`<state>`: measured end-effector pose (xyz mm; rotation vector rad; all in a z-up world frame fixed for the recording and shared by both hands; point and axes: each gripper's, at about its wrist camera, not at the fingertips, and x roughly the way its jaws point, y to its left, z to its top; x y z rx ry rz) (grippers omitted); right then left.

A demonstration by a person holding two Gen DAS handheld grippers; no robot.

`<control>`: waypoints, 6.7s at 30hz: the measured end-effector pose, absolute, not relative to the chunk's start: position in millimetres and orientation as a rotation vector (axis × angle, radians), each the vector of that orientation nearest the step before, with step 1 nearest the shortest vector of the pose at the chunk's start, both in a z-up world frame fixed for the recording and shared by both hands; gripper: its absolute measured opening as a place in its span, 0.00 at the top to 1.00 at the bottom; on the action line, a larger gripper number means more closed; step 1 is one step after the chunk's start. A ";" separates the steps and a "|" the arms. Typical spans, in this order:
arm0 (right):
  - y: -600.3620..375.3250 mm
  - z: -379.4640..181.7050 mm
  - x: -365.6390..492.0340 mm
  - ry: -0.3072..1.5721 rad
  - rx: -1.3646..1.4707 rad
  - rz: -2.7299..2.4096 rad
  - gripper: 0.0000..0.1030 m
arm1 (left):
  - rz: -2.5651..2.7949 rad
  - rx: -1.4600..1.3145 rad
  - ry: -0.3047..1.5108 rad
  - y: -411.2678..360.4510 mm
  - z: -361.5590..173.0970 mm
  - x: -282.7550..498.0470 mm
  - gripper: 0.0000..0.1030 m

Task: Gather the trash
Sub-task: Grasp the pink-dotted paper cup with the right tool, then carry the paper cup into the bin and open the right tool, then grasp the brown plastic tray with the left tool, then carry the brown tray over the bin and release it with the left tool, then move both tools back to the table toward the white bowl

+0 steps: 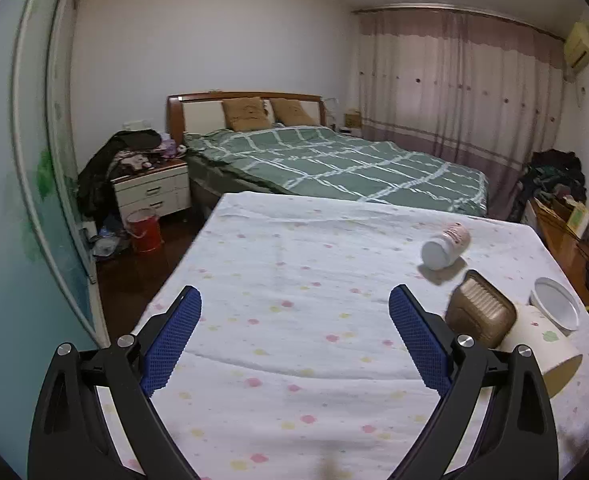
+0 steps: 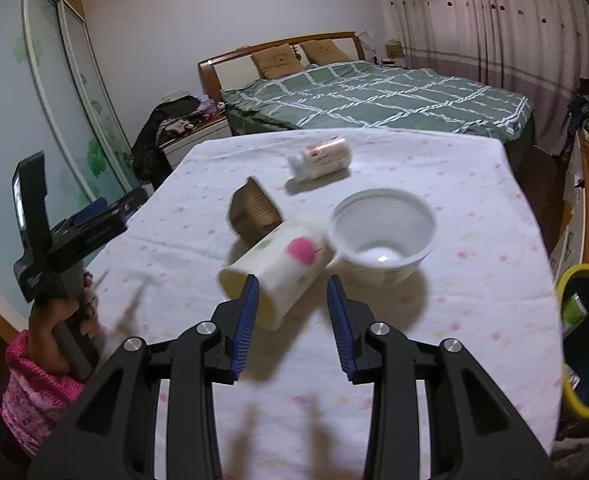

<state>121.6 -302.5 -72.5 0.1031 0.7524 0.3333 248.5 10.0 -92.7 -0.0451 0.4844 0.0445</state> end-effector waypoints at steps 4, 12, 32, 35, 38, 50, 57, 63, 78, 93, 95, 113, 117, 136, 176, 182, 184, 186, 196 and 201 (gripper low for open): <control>-286.6 -79.7 120.1 0.767 0.107 0.345 0.67 | 0.045 -0.063 0.489 14.8 -95.4 245.7 0.07; -276.9 -96.5 141.2 0.796 0.104 0.260 0.69 | 0.028 -0.036 0.480 7.2 -93.2 239.3 0.07; -302.7 -62.2 110.1 0.725 0.165 0.299 0.96 | 0.021 -0.031 0.485 2.7 -92.1 236.5 0.06; -316.2 -51.9 102.9 0.703 0.201 0.306 0.96 | 0.021 -0.028 0.483 2.2 -92.1 236.3 0.06; -334.7 -41.1 96.1 0.673 0.235 0.290 0.96 | 0.021 -0.021 0.485 0.7 -92.4 236.6 0.06; -451.6 -14.4 66.4 0.538 0.336 -0.018 0.96 | 0.027 -0.011 0.489 -0.3 -93.5 237.4 0.05; -528.9 -39.6 62.9 0.580 0.382 -0.260 0.96 | 0.033 0.004 0.493 -2.0 -93.3 237.8 0.05; -578.8 -80.3 77.2 0.664 0.438 -0.396 0.96 | 0.043 0.027 0.498 -5.2 -92.9 238.9 0.05; -611.0 -116.5 86.9 0.714 0.503 -0.458 0.78 | 0.010 0.039 0.547 -21.2 -95.2 244.6 0.05; -614.5 -123.7 79.9 0.714 0.539 -0.421 0.72 | -0.123 0.003 0.690 -97.6 -92.9 270.2 0.05; -612.6 -124.4 80.5 0.717 0.537 -0.413 0.72 | -0.113 0.009 0.722 -106.8 -97.8 281.1 0.05; -608.5 -131.6 87.2 0.730 0.550 -0.362 0.72 | -0.041 -0.006 0.901 -125.2 -136.7 344.6 0.05; -608.9 -132.5 86.7 0.733 0.554 -0.356 0.72 | -0.039 0.001 0.910 -123.5 -138.3 350.3 0.10; -612.3 -123.0 62.2 0.696 0.566 -0.349 0.72 | -0.242 0.068 0.804 -158.0 -79.4 300.2 0.33; -672.6 -130.0 -59.7 0.647 0.606 -0.506 0.71 | -0.888 0.299 0.869 -560.6 -105.1 213.4 0.14; -664.6 -126.9 -54.0 0.648 0.597 -0.488 0.70 | -0.899 0.207 0.802 -495.2 -66.8 213.9 0.09; -660.8 -125.3 -51.7 0.649 0.589 -0.480 0.70 | -0.886 0.167 0.784 -462.2 -55.3 215.3 0.09; -657.8 -123.8 -49.6 0.650 0.583 -0.476 0.70 | -0.860 0.140 0.753 -430.9 -45.1 217.8 0.07; -623.6 -113.9 -19.4 0.680 0.514 -0.421 0.69 | -0.576 0.048 0.587 -252.3 -13.1 229.9 0.05; -591.4 -106.1 10.2 0.706 0.451 -0.345 0.68 | -0.396 0.025 0.555 -165.2 -23.1 238.6 0.05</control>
